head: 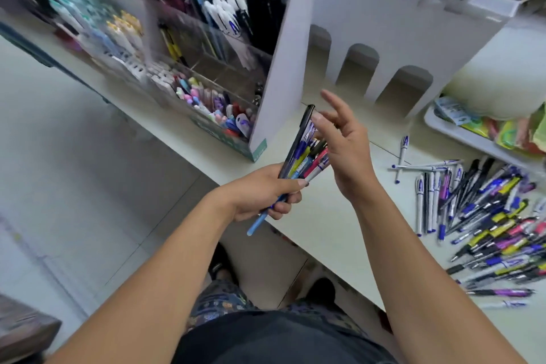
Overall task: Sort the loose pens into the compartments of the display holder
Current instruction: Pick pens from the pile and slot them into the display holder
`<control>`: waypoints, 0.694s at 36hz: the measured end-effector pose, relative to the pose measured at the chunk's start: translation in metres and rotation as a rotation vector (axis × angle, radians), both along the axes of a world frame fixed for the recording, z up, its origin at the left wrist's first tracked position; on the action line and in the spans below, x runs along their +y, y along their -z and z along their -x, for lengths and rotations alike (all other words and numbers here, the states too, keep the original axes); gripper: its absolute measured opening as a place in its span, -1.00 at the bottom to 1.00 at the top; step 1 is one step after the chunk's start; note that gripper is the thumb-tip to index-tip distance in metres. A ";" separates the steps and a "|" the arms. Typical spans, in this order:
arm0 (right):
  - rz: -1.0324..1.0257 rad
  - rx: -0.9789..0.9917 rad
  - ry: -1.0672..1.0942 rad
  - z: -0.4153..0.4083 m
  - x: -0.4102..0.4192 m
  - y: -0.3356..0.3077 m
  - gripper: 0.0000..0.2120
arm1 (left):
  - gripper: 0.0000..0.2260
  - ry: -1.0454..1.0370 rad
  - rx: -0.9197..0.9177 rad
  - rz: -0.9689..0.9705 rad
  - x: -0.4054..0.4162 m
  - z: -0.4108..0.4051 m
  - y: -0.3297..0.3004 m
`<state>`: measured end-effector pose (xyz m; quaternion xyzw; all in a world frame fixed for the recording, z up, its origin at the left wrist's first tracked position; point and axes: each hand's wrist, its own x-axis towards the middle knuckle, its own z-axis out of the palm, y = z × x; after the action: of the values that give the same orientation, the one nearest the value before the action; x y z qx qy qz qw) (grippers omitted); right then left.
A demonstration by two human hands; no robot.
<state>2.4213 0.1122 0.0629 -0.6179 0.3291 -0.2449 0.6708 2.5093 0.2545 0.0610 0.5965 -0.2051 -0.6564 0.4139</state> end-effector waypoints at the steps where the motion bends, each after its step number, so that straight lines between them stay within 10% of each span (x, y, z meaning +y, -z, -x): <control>1: 0.033 0.000 -0.013 -0.008 0.004 -0.004 -0.62 | -0.96 0.008 -0.008 0.007 0.005 -0.009 -0.002; 17: 0.247 -0.039 0.166 -0.168 0.080 -0.030 -0.73 | -0.89 0.190 -0.081 0.097 0.065 -0.189 -0.026; 25: 0.040 -0.155 0.284 -0.179 0.068 -0.046 -0.82 | -0.78 0.160 0.044 0.114 0.040 -0.208 -0.033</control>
<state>2.5998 0.1801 0.1087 -0.5576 0.3553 -0.3908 0.6404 2.7175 0.2941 0.0944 0.5390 -0.2799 -0.6877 0.3979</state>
